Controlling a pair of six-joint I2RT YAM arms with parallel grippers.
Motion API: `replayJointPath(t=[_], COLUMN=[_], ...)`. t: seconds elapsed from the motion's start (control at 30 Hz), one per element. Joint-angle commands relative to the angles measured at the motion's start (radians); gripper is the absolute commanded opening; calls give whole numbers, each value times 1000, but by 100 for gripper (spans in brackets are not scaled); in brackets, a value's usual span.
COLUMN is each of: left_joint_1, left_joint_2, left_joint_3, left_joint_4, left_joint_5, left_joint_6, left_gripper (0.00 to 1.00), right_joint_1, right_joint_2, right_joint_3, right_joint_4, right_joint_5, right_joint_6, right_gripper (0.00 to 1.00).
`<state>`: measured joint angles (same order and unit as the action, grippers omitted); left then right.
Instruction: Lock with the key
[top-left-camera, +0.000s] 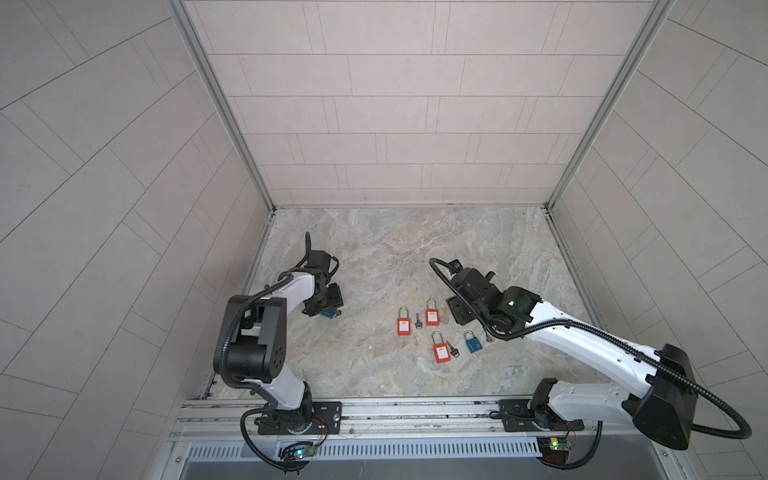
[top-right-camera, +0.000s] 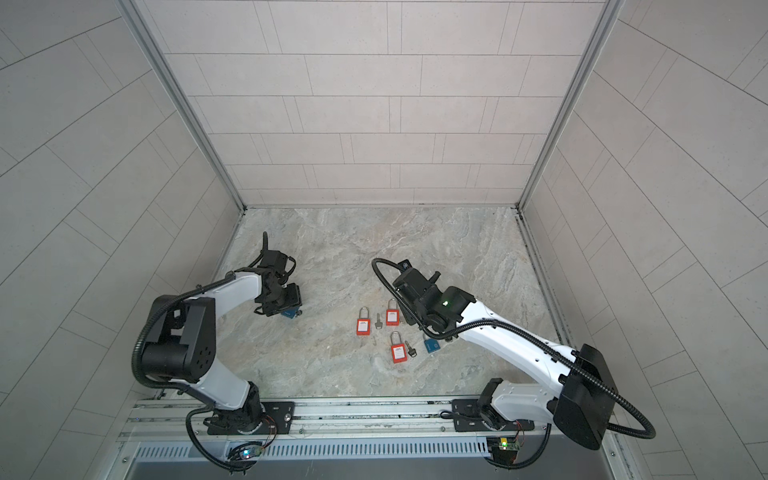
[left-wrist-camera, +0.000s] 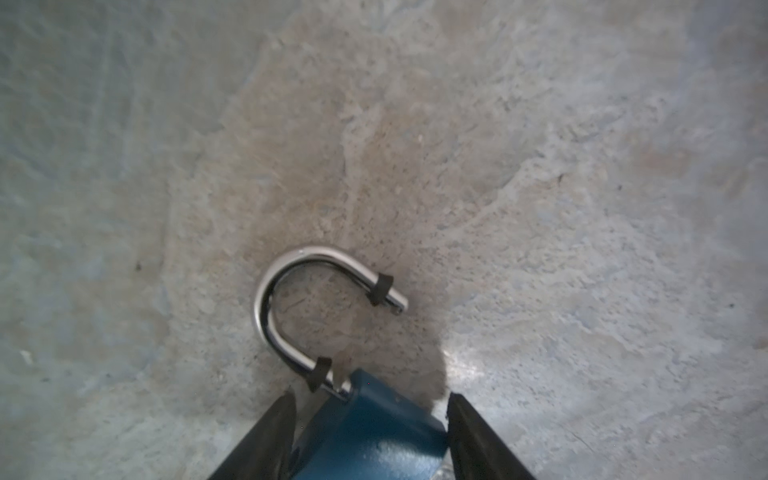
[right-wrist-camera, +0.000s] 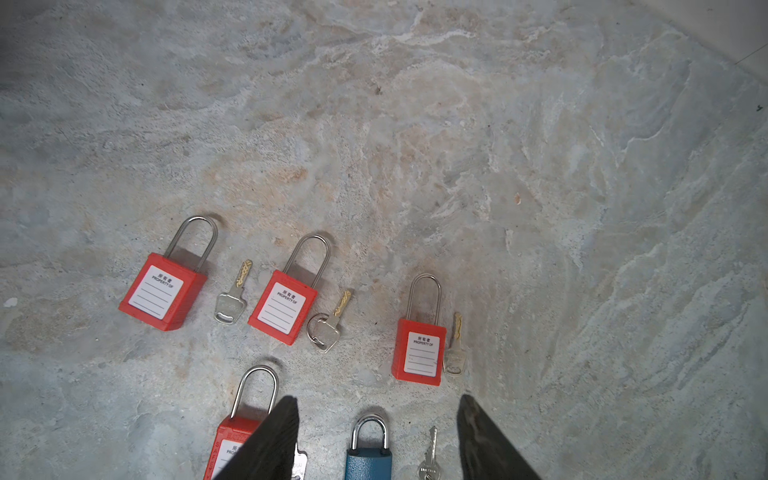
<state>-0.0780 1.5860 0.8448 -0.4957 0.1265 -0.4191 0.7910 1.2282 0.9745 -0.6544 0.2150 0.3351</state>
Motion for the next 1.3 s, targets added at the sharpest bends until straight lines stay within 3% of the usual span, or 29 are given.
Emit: replayJointPath(t=[0.0, 0.3, 0.83, 0.93, 1.13, 1.27], left_joint_1=[3, -20, -236, -240, -211, -144], left_joint_2=[-67, -71, 10, -44, -295, -410], left_joint_3=[-67, -113, -55, -69, -108, -163], left_joint_4=[42, 107, 133, 129, 58, 97], left_joint_5=[43, 112, 162, 143, 59, -23], left_joint_6=[-89, -94, -14, -27, -87, -127], left_gripper=[64, 59, 51, 55, 65, 74], right_joint_1=[6, 85, 86, 85, 83, 83], right_joint_2=[4, 7, 209, 233, 304, 436], right_joint_3=[18, 27, 199, 201, 222, 378], right_joint_4=[6, 106, 113, 134, 149, 38], right_joint_5=[-50, -193, -354, -399, -499, -491], right_joint_6=[-62, -428, -634, -720, -1026, -1065], right_gripper=[62, 63, 64, 66, 68, 68])
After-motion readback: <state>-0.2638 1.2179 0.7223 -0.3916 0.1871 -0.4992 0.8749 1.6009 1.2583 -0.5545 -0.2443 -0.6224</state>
